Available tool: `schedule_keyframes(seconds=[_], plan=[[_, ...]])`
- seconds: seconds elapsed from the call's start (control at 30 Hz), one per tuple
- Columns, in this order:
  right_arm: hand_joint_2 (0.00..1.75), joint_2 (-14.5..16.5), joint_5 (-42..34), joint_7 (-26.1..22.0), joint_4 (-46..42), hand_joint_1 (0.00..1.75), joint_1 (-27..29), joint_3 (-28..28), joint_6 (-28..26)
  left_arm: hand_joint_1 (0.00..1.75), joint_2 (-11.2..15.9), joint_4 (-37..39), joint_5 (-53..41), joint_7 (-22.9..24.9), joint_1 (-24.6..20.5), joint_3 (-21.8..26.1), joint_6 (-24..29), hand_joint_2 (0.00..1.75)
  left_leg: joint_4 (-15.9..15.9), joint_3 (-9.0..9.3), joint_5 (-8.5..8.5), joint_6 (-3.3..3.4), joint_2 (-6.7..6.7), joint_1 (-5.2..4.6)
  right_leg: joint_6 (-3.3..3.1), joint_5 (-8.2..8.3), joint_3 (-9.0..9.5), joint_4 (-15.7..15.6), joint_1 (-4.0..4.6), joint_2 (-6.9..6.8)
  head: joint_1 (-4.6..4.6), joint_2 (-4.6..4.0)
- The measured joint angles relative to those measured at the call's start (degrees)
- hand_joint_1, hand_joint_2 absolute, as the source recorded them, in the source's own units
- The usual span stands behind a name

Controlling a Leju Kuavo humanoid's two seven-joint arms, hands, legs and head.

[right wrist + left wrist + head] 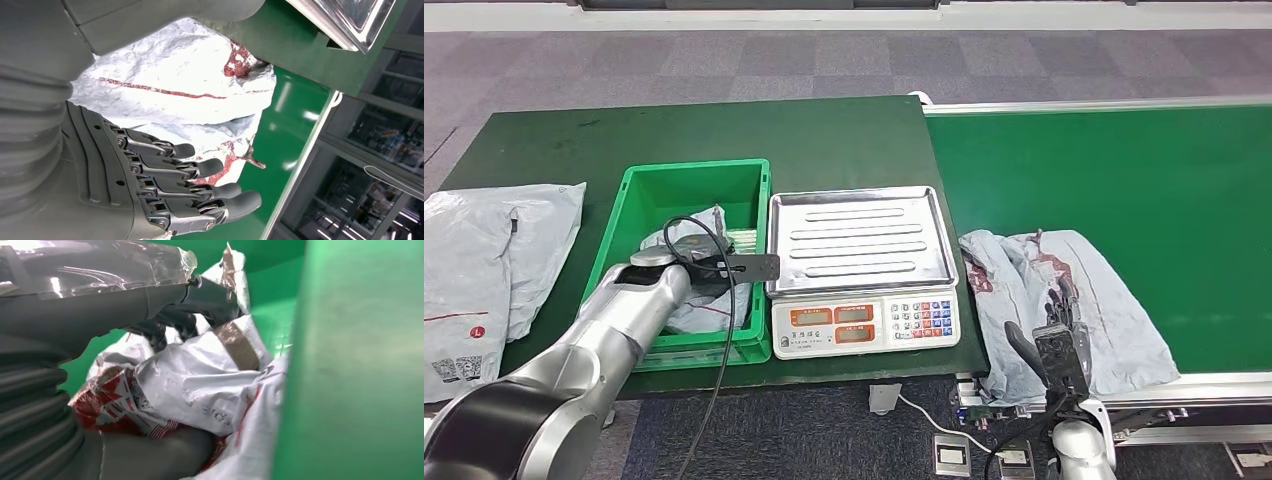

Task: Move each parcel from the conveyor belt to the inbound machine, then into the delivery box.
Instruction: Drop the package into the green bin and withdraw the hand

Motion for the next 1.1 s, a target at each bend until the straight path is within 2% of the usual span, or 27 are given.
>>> schedule_keyframes(seconds=[0.1, 0.17, 0.27, 0.3, 0.33, 0.4, 0.5, 0.6, 1.1], plan=[[1.75, -0.01, -0.20, -0.01, -0.04, 0.00, 0.17, 0.00, -0.22, 0.00, -0.42, -0.20, 1.57, 0.12, 0.59, -0.51, 6.02, 0.00, 0.00, 0.00, 0.00, 0.00, 0.02, 0.00, 0.00, 0.00, -0.04, -0.01, 0.00, 0.02, 0.01, 0.00], [1.75, -0.02, -0.25, 0.11, -0.26, 0.00, 0.41, 0.00, -0.24, 0.00, -0.91, -2.75, 7.85, -4.93, 2.40, 0.05, 13.67, 0.00, 0.00, -0.01, 0.01, 0.00, 0.03, -0.01, 0.00, 0.01, -0.06, -0.01, -0.02, 0.03, 0.00, 0.00], [1.75, -0.15, -0.25, 0.40, -0.64, 0.00, 0.71, 0.00, -0.23, 0.00, -1.34, -12.36, 23.55, -17.04, 7.26, 1.40, 36.12, 0.00, 0.00, -0.06, 0.02, 0.01, -0.09, 0.00, 0.00, -0.01, -0.04, 0.00, -0.01, -0.05, 0.01, 0.00], [1.75, -0.21, -0.26, 0.42, -0.67, 0.00, 0.72, 0.00, -0.25, 0.00, -1.50, -15.43, 26.45, -18.33, 8.48, 1.48, 42.55, 0.00, 0.00, -0.06, 0.01, 0.02, -0.13, 0.00, 0.01, -0.02, -0.02, -0.02, -0.01, -0.08, 0.01, 0.00], [1.75, -0.25, -0.27, 0.41, -0.67, 0.00, 0.72, 0.00, -0.26, 0.00, -1.62, -17.77, 27.95, -18.42, 9.39, 1.48, 46.40, 0.00, 0.00, -0.06, 0.00, 0.02, -0.14, -0.01, 0.02, -0.03, 0.00, -0.03, -0.01, -0.10, 0.01, 0.00], [1.75, -0.31, -0.30, 0.34, -0.67, 0.00, 0.76, 0.00, -0.35, 0.00, -1.78, -21.10, 29.10, -17.70, 10.72, 1.48, 47.33, 0.00, 0.00, -0.07, -0.01, 0.03, -0.15, -0.01, 0.03, -0.03, 0.00, -0.05, -0.02, -0.10, 0.01, 0.00], [1.75, -0.41, -0.32, 0.22, -0.67, 0.00, 0.82, 0.00, -0.68, 0.00, -1.88, -23.69, 31.53, -19.05, 11.96, 1.48, 45.16, 0.00, 0.01, -0.07, 0.00, 0.04, -0.15, -0.02, 0.03, -0.03, -0.01, -0.06, -0.02, -0.10, 0.01, 0.00], [1.75, -0.45, -0.33, 0.14, -0.67, 0.00, 0.86, 0.00, -0.81, 0.00, -1.98, -25.11, 33.45, -20.44, 12.44, 1.39, 45.65, 0.00, 0.01, -0.07, 0.00, 0.04, -0.11, -0.02, 0.03, -0.02, -0.02, -0.06, -0.02, -0.09, 0.01, 0.00], [1.75, -0.87, -0.33, 0.11, -0.67, 0.00, 0.87, 0.00, -0.85, 0.00, -2.15, -27.54, 34.69, -21.17, 13.12, 1.24, 46.11, 0.00, 0.01, -0.07, 0.00, 0.03, -0.11, -0.01, 0.03, -0.02, -0.03, -0.04, -0.01, -0.08, 0.01, 0.00]])
